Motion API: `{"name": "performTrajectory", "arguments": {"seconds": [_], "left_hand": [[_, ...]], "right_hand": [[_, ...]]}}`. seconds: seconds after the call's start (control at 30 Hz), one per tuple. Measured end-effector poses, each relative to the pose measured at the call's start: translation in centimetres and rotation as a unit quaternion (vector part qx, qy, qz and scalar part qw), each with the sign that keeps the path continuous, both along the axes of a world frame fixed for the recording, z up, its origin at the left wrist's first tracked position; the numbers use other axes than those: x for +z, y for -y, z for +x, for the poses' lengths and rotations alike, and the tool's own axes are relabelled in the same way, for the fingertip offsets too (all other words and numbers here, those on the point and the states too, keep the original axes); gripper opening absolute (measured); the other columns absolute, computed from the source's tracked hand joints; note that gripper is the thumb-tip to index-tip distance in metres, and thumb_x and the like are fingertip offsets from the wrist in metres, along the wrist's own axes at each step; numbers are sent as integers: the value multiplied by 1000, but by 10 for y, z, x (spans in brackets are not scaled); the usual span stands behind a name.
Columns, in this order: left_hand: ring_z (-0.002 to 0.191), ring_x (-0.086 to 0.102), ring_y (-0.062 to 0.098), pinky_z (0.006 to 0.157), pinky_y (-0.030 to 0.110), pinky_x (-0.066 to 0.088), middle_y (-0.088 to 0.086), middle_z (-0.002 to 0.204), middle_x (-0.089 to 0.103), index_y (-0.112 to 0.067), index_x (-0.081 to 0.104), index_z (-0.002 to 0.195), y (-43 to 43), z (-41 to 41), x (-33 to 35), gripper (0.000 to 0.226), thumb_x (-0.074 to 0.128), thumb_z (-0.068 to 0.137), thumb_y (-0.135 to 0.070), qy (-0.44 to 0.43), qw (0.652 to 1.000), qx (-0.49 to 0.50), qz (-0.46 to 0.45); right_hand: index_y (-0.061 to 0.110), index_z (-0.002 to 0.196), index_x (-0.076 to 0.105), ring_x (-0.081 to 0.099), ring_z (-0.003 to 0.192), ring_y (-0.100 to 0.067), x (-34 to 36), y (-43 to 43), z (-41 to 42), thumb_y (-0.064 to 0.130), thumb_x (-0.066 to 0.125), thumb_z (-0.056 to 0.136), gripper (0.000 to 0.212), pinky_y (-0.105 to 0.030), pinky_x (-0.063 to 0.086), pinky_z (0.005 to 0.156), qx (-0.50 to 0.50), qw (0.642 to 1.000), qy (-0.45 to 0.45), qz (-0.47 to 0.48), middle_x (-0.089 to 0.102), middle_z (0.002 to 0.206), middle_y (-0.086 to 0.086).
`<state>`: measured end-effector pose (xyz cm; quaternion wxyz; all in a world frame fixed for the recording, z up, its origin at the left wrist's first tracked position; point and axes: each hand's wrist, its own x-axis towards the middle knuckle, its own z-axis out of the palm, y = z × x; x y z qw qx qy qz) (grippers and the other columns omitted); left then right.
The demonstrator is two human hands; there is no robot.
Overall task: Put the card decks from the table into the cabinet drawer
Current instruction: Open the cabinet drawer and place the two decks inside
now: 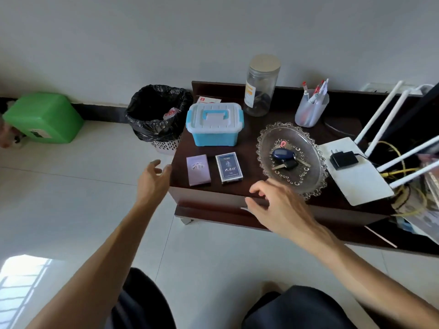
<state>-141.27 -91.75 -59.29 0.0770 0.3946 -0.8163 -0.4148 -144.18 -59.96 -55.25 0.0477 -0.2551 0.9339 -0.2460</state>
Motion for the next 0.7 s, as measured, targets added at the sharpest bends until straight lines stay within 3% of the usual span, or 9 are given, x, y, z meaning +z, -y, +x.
{"name": "performTrajectory", "arguments": {"seconds": [0.1, 0.17, 0.3, 0.47, 0.53, 0.7], "left_hand": [[100, 67, 27, 82, 33, 48, -1, 94, 73, -16, 70, 116, 9, 14, -17, 35, 56, 92, -37, -30, 994, -13, 101], [94, 65, 22, 81, 34, 48, -7, 88, 72, -23, 73, 105, 12, 14, -26, 22, 60, 92, -35, -39, 989, -33, 141], [89, 62, 17, 83, 32, 49, 0, 97, 72, -22, 71, 112, 16, 15, -43, 27, 64, 90, -36, -63, 986, -58, 146], [95, 62, 20, 91, 35, 49, 7, 108, 69, -11, 67, 122, 15, 11, -47, 42, 65, 91, -38, -67, 984, -67, 150], [93, 64, 20, 91, 36, 49, 6, 104, 70, -12, 68, 118, 12, 8, -45, 38, 67, 89, -38, -73, 984, -63, 149], [84, 66, 13, 90, 33, 50, 5, 98, 70, -20, 70, 93, 8, 4, -47, 17, 70, 86, -36, -84, 982, -45, 161]], "right_hand": [[34, 102, 69, 64, 90, -6, -37, -50, 20, 46, 64, 87, 20, -28, 48, 67, -39, 997, 62, 15, 63, 92, 17], [32, 111, 68, 63, 99, -9, -65, -70, 23, 43, 64, 89, 24, -30, 49, 71, -47, 996, 63, 42, 65, 102, 16], [16, 122, 69, 64, 105, -20, -104, -80, 14, 29, 69, 87, 37, -37, 56, 81, 12, 997, -28, 66, 69, 117, 3], [12, 113, 69, 64, 105, -22, -129, -70, 4, 27, 63, 87, 30, -41, 58, 76, 66, 994, -46, 78, 70, 109, -1], [12, 110, 69, 63, 105, -23, -135, -70, 6, 26, 58, 87, 29, -42, 56, 78, 66, 993, -54, 80, 69, 107, -2], [10, 133, 61, 59, 118, -23, -145, -68, 7, 28, 64, 86, 50, -38, 53, 92, 100, 992, -31, 74, 67, 124, -3]]}}
